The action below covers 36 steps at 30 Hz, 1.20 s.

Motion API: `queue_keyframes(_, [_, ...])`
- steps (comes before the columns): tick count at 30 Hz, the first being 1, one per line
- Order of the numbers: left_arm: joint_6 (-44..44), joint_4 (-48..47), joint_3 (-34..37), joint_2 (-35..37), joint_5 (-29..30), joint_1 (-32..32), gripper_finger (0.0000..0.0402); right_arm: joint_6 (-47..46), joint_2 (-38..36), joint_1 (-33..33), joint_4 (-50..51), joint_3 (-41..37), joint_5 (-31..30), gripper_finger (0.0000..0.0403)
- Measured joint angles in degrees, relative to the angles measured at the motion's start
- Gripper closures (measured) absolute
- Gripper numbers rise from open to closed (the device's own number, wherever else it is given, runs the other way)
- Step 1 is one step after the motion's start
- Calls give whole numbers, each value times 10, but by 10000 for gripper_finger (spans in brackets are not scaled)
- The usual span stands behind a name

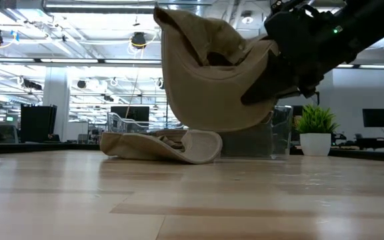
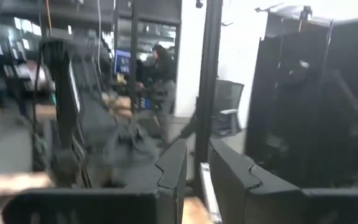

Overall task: Pick & Place hat
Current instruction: Put the bottom brown cap into the left transparent bin

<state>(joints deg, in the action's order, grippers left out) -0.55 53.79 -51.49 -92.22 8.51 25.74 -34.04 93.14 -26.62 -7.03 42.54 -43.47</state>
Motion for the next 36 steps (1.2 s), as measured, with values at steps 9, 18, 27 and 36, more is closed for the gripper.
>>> queue_keyframes(9, [-116, 6, -89, -99, 0, -13, 337, 45, 0, -17, -54, 0, -3, 401])
queue_keyframes(18, [-143, 12, -89, -105, 4, -44, 337, 101, 0, -39, -67, 26, -9, 401])
queue_keyframes(27, [-245, 10, -89, -98, 175, -46, 337, 131, 0, -73, -67, 41, -34, 401])
queue_keyframes(36, [-362, 6, -89, -49, 308, -23, 337, 131, 0, -70, -55, 41, -34, 401])
